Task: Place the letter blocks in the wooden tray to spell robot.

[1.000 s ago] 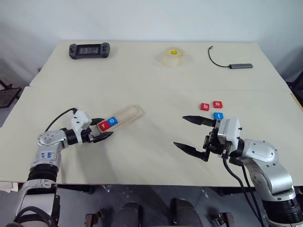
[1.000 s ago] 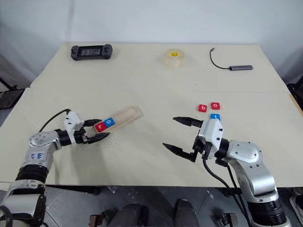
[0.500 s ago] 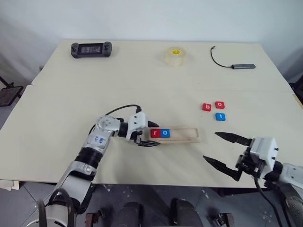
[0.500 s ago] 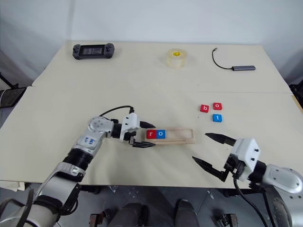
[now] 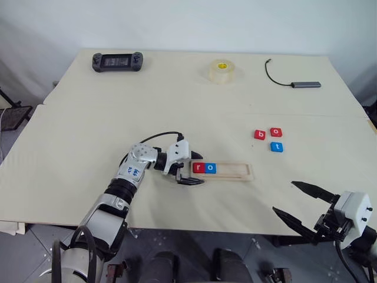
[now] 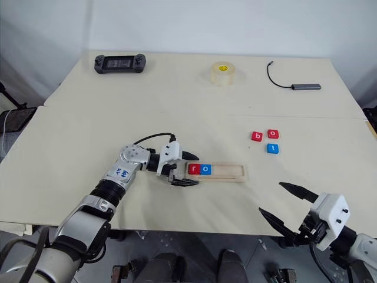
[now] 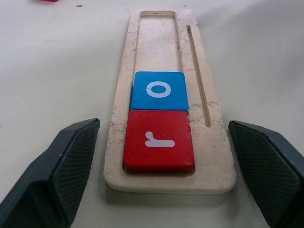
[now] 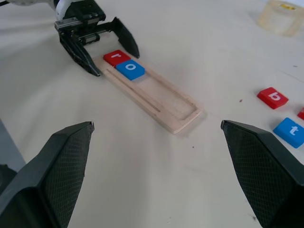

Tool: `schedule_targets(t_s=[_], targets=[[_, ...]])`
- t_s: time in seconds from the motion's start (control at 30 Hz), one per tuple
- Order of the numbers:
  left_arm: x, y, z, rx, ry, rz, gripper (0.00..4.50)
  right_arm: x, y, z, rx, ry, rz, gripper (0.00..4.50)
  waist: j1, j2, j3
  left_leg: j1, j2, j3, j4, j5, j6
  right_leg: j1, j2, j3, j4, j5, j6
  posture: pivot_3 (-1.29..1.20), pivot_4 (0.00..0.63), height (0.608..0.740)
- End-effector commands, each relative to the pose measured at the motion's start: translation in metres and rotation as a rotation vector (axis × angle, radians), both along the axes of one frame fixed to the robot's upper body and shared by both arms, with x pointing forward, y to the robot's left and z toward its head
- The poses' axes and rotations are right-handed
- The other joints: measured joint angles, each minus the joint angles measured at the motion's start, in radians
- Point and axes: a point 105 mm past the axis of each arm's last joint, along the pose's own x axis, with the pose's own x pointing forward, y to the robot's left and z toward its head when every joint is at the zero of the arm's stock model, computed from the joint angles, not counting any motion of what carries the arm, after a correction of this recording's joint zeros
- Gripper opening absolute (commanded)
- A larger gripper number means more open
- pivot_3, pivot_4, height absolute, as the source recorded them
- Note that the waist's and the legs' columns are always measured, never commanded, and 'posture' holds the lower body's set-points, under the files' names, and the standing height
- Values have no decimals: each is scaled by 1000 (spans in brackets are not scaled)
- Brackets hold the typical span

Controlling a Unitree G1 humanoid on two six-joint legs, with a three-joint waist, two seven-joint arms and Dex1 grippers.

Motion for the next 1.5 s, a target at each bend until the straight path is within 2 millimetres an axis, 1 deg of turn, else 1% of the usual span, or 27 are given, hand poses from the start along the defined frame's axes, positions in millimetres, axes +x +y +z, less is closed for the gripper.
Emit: schedule_targets(t_s=[0.03,0.13,0.27,0.33,0.4,0.43,0.5,0.63,0.7,0.77,0.87,0.93,0.97,1.03,1.1,1.27,1.5], targets=[[-1,16,15,-64,-56,2,4467,-4,-14,1,-24,-31,-72,4500,-3,0,0,0,0,0,0,0,0,0,0,0,0,0,0,0,150,740],[-7,52,23,-132,-68,29,4467,-10,-36,-5,-29,-47,-183,4500,-10,0,0,0,1,0,-1,0,-1,0,0,0,-1,0,0,0,150,740],[-19,85,27,-190,-64,59,4467,-16,-53,-8,-28,-76,-279,4500,-10,1,0,2,2,0,-1,-1,-2,1,0,0,-1,0,-1,0,150,740],[-25,98,28,-216,-47,89,4467,-18,-60,-10,-17,-82,-318,4500,-10,1,0,3,2,0,-1,-1,-2,3,0,0,-1,0,-1,0,150,740],[-29,103,28,-220,-49,105,4467,-18,-63,-11,-12,-98,-342,4500,-6,1,0,4,2,-1,-1,-1,-2,4,-1,0,-2,-1,-1,0,150,740],[-33,103,28,-219,-49,101,4467,-16,-63,-11,0,-103,-348,4500,-6,1,0,4,2,-1,-1,-1,-2,4,-1,0,-2,-1,-1,0,150,740],[-43,101,31,-242,-53,88,4467,-1,-60,-5,62,-138,-362,4500,-8,1,0,4,1,-1,-1,-1,-2,4,-2,0,-3,-1,-1,0,150,740],[-47,93,44,-318,-111,107,4467,28,-55,7,79,-129,-352,4500,-11,2,0,5,1,-1,-1,-1,-2,3,-4,1,-4,-1,-2,0,150,740],[-48,91,48,-348,-109,120,4467,45,-53,16,78,-104,-357,4500,-10,3,0,5,1,-1,-1,-1,-2,3,-3,0,-4,-1,-2,0,150,740],[-52,91,48,-364,-77,128,4467,68,-48,31,71,-87,-338,4500,-14,4,-1,5,2,-1,-1,-1,-2,3,-3,0,-4,-1,-3,0,150,740],[-57,94,47,-384,-52,148,4467,106,-49,40,9,44,-401,4500,-24,6,0,5,2,0,-1,-1,-2,2,-3,0,-3,-1,-3,0,150,740],[-56,96,47,-392,-49,178,4467,126,-47,47,-8,115,-432,4500,-28,6,0,4,2,-1,-1,-1,-3,2,-4,-1,-3,-2,-3,0,150,740],[-56,97,47,-397,-48,187,4467,131,-46,48,-8,142,-443,4500,-28,6,0,4,3,-1,-1,-1,-3,2,-4,-1,-3,-2,-4,0,150,740],[-55,98,46,-402,-55,207,4467,152,-43,50,14,240,-479,4500,-25,6,0,3,3,-4,-1,-1,-3,2,-5,-1,-3,-3,-5,0,150,740],[-56,98,46,-410,-59,211,4467,166,-42,53,27,296,-519,4500,-25,6,0,2,2,-3,-1,-1,-3,1,-5,-2,-3,-3,-5,0,150,740],[-55,96,50,-422,-96,219,4467,182,-43,56,-2,317,-557,4500,-17,6,0,-1,1,-4,-2,-2,-2,0,-5,-4,-2,-2,-5,0,150,740],[-57,96,52,-438,-93,234,4467,187,-38,56,0,317,-546,4500,-19,6,0,-2,-1,-3,-2,-2,-1,-1,-5,-6,-2,-2,-4,0,150,740]])
